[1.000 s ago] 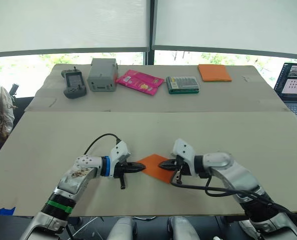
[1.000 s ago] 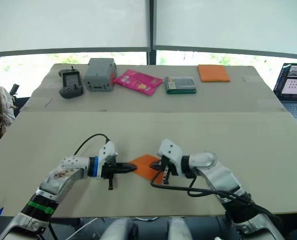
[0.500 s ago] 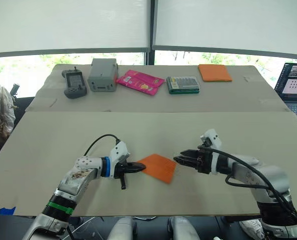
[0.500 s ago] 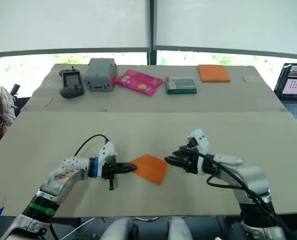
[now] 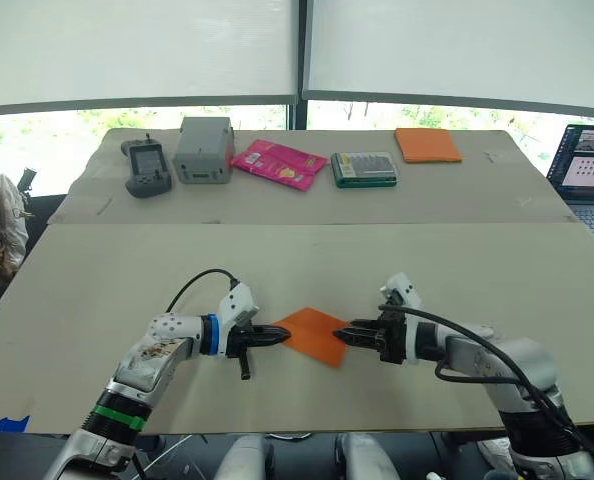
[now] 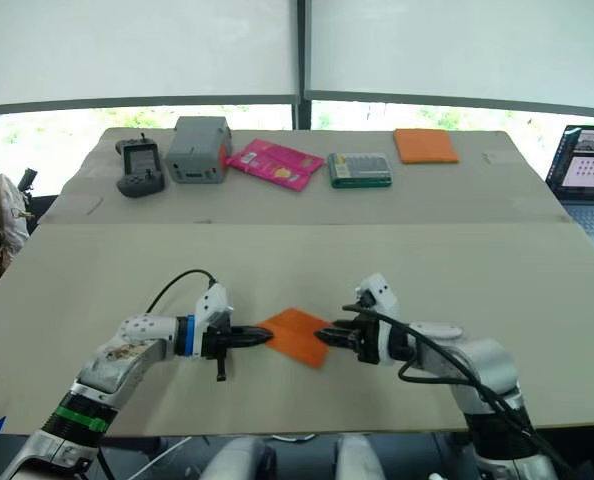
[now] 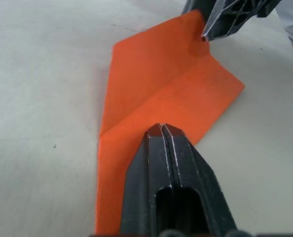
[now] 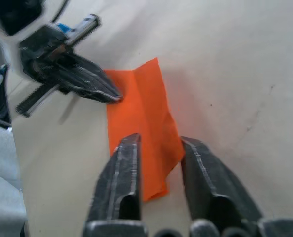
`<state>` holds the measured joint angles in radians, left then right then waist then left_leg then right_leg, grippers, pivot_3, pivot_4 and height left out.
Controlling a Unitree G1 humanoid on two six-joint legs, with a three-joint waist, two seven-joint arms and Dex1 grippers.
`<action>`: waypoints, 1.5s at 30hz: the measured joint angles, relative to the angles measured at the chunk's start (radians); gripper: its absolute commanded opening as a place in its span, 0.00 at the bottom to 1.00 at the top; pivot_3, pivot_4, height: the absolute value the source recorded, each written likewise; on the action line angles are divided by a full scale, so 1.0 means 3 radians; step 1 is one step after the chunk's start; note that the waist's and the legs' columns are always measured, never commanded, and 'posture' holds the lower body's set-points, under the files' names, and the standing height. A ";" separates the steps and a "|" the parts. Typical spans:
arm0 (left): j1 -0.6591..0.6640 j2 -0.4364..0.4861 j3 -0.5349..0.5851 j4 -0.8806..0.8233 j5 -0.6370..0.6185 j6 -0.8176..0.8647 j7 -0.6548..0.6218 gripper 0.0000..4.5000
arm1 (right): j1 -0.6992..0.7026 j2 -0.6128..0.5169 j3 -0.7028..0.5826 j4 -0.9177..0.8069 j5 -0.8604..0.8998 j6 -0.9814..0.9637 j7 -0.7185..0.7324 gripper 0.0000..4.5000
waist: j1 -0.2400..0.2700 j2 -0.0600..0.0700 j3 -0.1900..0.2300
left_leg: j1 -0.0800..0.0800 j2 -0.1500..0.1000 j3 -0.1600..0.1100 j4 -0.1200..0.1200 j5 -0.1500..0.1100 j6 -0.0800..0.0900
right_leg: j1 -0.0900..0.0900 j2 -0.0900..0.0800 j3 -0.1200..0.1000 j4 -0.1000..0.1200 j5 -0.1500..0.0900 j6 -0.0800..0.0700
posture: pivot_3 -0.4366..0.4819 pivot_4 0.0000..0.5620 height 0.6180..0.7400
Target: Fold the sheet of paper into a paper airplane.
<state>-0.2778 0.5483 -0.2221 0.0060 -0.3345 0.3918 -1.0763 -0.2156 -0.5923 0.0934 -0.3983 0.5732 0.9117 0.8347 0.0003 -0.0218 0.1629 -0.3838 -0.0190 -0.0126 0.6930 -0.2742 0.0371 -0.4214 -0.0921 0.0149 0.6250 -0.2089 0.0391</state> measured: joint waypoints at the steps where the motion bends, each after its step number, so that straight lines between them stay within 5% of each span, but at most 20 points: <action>1: -0.0001 0.0011 0.0007 0.0007 0.0000 0.0000 -0.0015 0.00 | 0.0030 -0.0118 0.0142 -0.0091 -0.0148 -0.0254 0.0108 0.01 | -0.0007 -0.0001 0.0000 | 0.0001 0.0001 0.0000 0.0001 0.0000 0.0000 | 0.0001 0.0001 -0.0001 0.0000 0.0000 0.0000 | 0.48 0.27 1.00; 6: -0.0023 0.0017 0.0010 0.0061 0.0000 -0.0001 -0.0045 0.00 | 0.0133 -0.0430 0.0643 -0.0079 -0.1044 -0.1533 0.0278 0.01 | -0.0023 -0.0001 0.0000 | 0.0002 0.0001 0.0003 0.0002 0.0000 0.0000 | 0.0001 0.0002 0.0000 0.0000 -0.0005 0.0007 | 0.48 0.27 1.00; 14: -0.0061 0.0017 0.0007 0.0101 0.0000 -0.0002 -0.0093 0.00 | 0.0283 -0.0401 0.0896 0.0422 -0.1989 -0.3218 0.0086 0.01 | -0.0021 -0.0003 -0.0001 | 0.0008 0.0001 0.0006 0.0003 0.0001 -0.0001 | 0.0005 0.0002 0.0004 0.0002 -0.0001 0.0001 | 0.48 0.27 1.00; 24: -0.0051 0.0052 0.0076 0.0093 -0.0089 0.0133 -0.0113 0.00 | 0.0254 -0.0300 0.0906 0.0572 -0.2099 -0.3379 0.0127 0.01 | -0.0032 -0.0003 -0.0002 | 0.0012 0.0003 0.0005 0.0001 0.0000 -0.0001 | 0.0006 0.0004 0.0004 0.0003 -0.0001 -0.0001 | 0.48 0.27 1.00; 35: -0.0297 0.0021 0.0804 0.0097 -0.0795 0.0752 -0.0087 0.00 | 0.0242 -0.0298 0.0904 0.0579 -0.2103 -0.3380 0.0212 0.01 | -0.0033 -0.0006 0.0000 | 0.0008 0.0001 0.0002 0.0002 0.0000 -0.0001 | 0.0005 0.0002 0.0002 0.0004 0.0000 -0.0002 | 0.48 0.27 1.00; 45: -0.0390 -0.0095 -0.0098 0.0070 -0.0197 0.0401 -0.0225 0.00 | 0.0239 -0.0286 0.0889 0.0580 -0.2127 -0.3389 0.0219 0.01 | -0.0037 -0.0006 0.0000 | 0.0007 0.0000 0.0003 0.0000 0.0000 -0.0001 | 0.0003 0.0003 0.0004 0.0003 0.0000 -0.0003 | 0.48 0.27 1.00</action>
<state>-0.3949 0.5197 -0.2515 0.0270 -0.3937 0.5121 -1.1438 -0.1437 -0.6782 0.3600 -0.2244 -0.0649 -0.1050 0.9004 -0.0109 -0.0237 0.1628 -0.3819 -0.0191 -0.0116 0.6931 -0.2741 0.0368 -0.4206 -0.0912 0.0160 0.6260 -0.2090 0.0382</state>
